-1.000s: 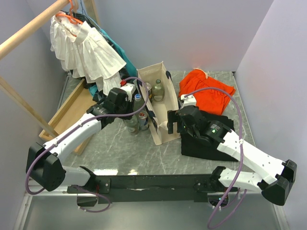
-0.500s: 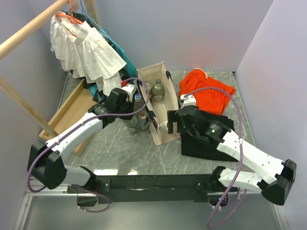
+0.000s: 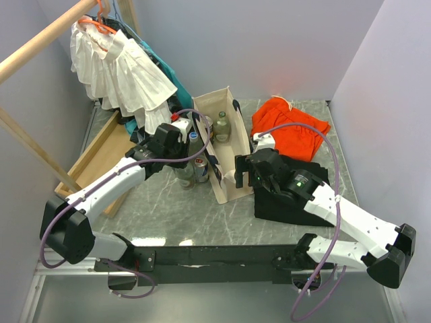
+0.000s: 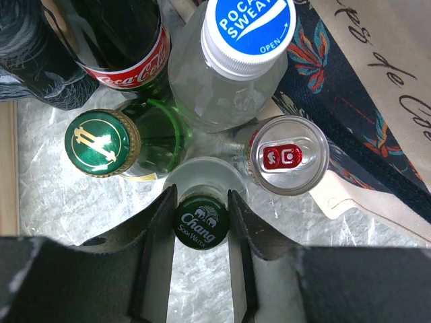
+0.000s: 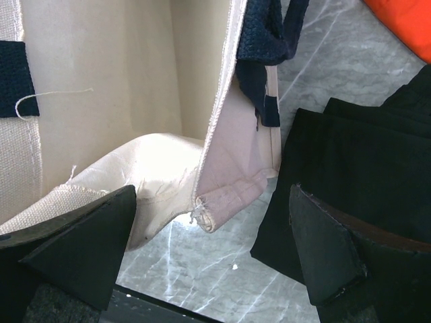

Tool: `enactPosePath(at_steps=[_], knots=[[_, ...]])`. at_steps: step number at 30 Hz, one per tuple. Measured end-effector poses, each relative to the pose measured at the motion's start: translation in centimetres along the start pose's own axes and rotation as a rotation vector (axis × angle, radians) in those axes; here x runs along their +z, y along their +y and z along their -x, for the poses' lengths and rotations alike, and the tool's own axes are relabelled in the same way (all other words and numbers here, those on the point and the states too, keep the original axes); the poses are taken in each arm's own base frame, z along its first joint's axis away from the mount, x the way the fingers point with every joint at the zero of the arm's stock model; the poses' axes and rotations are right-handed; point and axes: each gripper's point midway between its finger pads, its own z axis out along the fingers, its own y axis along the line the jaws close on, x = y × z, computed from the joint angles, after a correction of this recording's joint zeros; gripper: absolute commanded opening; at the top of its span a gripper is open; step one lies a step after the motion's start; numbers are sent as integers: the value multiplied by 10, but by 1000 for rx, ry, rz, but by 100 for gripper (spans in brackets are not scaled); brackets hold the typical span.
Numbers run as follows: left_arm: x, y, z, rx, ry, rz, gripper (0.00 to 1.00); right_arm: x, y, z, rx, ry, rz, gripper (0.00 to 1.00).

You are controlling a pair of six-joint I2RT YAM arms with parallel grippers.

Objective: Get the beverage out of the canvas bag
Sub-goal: Place the drink at the center of the board.

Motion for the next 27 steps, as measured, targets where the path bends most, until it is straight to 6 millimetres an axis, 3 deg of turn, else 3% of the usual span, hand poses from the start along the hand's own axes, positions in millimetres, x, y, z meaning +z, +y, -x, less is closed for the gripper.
enactPosePath(at_steps=[3,10,27], knots=[[0,0,0,0,0,0,15,1,0,-1,0,0,-1,100],[0,0,0,-1,1,0,17,2,0,-1,2,-4,1,100],[1,-1,0,-7,2,-1,34,2,0,-1,2,-4,2,100]])
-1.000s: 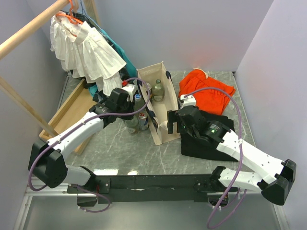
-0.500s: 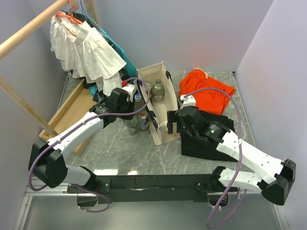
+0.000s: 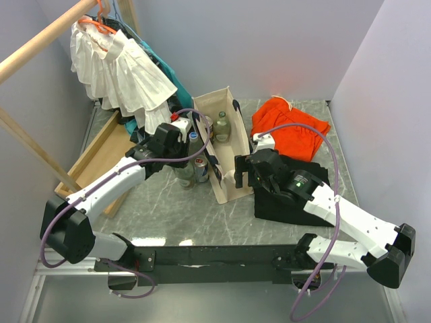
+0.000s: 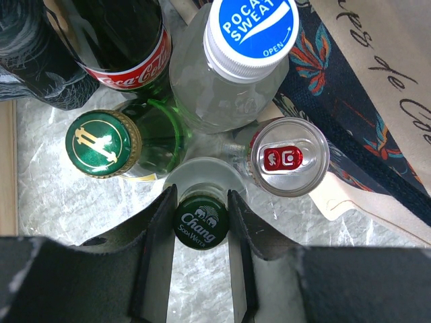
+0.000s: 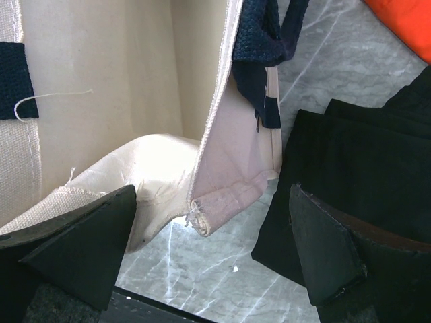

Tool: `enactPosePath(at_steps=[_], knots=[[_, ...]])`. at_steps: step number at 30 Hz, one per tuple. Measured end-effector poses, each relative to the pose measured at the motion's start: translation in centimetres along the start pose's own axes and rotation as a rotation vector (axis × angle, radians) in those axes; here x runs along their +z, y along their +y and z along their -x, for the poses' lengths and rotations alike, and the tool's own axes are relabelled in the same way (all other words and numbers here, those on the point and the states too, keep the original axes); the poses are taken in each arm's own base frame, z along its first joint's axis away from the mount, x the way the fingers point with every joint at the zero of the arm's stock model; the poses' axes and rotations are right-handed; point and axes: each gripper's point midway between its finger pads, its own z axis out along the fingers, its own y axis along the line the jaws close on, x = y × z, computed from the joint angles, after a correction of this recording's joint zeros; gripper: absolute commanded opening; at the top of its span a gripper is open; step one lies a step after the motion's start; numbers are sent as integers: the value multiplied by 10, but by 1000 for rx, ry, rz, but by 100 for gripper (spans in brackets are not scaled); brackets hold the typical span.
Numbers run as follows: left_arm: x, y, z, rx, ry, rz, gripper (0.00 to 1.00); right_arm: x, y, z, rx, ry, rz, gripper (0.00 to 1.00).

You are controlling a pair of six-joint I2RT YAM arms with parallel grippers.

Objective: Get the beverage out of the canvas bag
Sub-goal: Place the drink at the center of the board.

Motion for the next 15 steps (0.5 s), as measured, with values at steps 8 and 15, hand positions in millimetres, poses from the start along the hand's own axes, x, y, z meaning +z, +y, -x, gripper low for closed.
enactPosePath(at_steps=[8,15], knots=[[0,-1,1,-2,5,-1,47,0,0,0,0,0,0,100],[-4,-9,29,-14,-79,-28,53,0,0,0,0,1,0,100]])
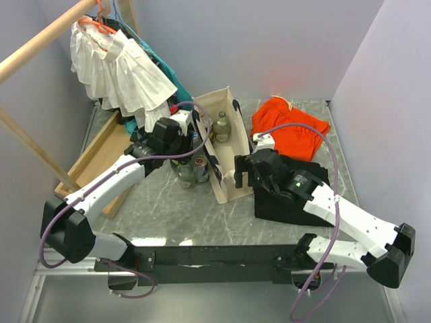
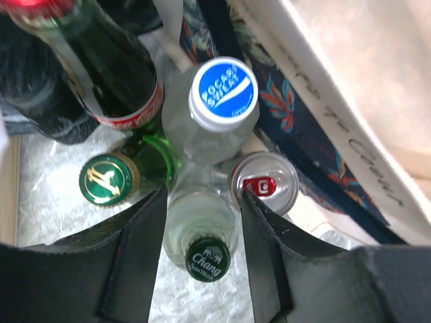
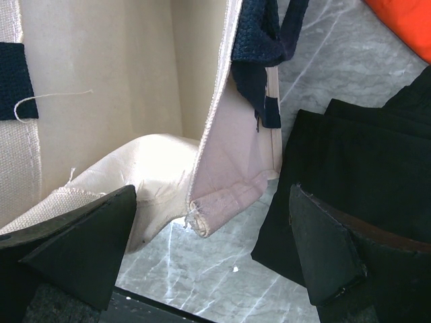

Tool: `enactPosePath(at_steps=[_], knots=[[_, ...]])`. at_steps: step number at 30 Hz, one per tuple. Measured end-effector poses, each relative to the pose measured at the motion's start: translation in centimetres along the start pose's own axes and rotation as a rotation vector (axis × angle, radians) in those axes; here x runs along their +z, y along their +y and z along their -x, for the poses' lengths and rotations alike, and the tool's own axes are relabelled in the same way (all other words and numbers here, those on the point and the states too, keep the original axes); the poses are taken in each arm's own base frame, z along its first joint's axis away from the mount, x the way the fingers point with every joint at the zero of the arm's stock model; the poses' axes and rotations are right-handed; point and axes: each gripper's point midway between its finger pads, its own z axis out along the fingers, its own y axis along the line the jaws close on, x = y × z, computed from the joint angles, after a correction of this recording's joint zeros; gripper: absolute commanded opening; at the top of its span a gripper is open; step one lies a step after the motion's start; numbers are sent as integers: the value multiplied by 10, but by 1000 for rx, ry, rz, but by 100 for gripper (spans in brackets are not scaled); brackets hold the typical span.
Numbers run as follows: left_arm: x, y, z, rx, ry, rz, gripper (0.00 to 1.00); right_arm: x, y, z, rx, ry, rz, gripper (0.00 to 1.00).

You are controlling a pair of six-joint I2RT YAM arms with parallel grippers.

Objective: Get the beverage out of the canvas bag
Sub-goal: Place the drink at the center of the board.

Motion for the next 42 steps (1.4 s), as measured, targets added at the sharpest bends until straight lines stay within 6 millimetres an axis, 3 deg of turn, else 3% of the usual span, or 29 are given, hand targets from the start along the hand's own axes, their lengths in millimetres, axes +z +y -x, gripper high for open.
enactPosePath(at_steps=[17,21,31,42], knots=[[-1,-1,4,-1,-14,-4,57,0,0,0,0,1,0,100],[-4,-2,6,-2,-20,-11,64,1,1,-1,-2,4,1,100],[-22,-13,35,-6,-81,-51,78,4,4,-4,-12,21,14,100],[-43,-28,70,-6,-156,-116,77,7,7,-8,-27,40,28,100]])
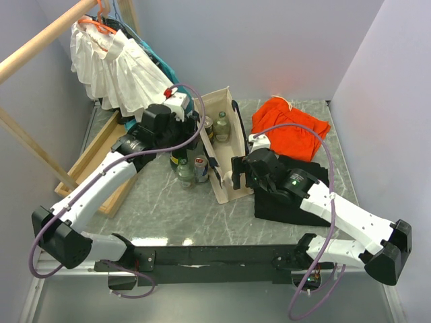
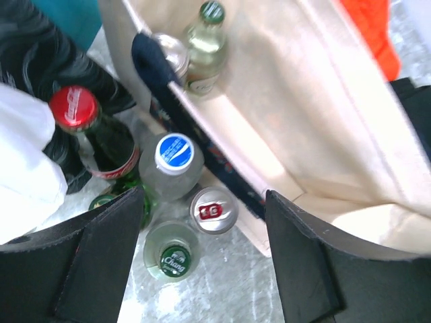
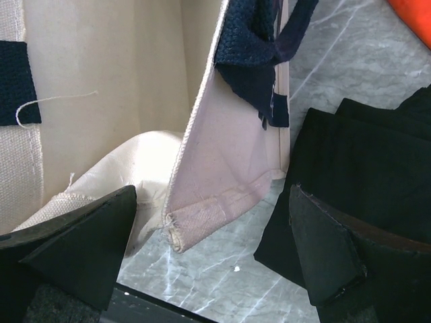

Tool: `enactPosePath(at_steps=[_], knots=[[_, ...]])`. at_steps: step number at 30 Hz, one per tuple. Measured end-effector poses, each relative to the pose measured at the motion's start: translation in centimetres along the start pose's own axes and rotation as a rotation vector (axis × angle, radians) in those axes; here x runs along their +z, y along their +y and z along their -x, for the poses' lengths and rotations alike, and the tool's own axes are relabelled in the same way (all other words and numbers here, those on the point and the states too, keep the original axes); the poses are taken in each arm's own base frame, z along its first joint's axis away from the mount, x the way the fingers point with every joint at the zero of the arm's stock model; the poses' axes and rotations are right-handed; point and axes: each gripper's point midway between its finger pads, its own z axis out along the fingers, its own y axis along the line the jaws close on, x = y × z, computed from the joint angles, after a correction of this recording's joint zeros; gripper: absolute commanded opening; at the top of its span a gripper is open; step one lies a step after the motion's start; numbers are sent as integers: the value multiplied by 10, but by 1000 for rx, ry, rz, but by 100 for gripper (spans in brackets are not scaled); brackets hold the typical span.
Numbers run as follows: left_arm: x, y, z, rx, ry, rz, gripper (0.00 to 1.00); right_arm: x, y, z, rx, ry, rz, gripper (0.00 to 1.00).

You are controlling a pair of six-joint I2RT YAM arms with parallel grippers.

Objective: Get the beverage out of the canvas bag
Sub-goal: Place the drink at the center of the board, then take out the drink from the canvas bag.

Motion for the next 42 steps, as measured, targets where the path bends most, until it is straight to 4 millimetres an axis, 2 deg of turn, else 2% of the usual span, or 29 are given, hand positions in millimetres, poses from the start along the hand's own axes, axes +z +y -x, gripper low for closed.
enactPosePath(at_steps=[7,13,16,18,19,26,34,38,42], knots=[[-6,-16,30,6,-49,-64,79,0,2,-1,-8,5,10,100],[11,-32,51,30,-50,-128,84,1,2,-1,-21,8,13,100],[26,-37,52,37,-19,-147,91,1,2,-1,-26,8,14,100],[37,-38,50,46,0,-153,99,1,2,-1,-27,8,14,100],[40,-38,49,49,7,-155,97,1,2,-1,-27,8,14,100],[61,-41,44,66,53,-161,96,1,2,-1,-27,8,13,100],[72,-51,64,102,37,-200,96,1,2,-1,-27,8,12,100],[89,-54,64,124,53,-218,96,1,2,-1,-27,8,12,100],[112,-50,51,129,104,-207,96,1,1,-1,-26,7,12,100]])
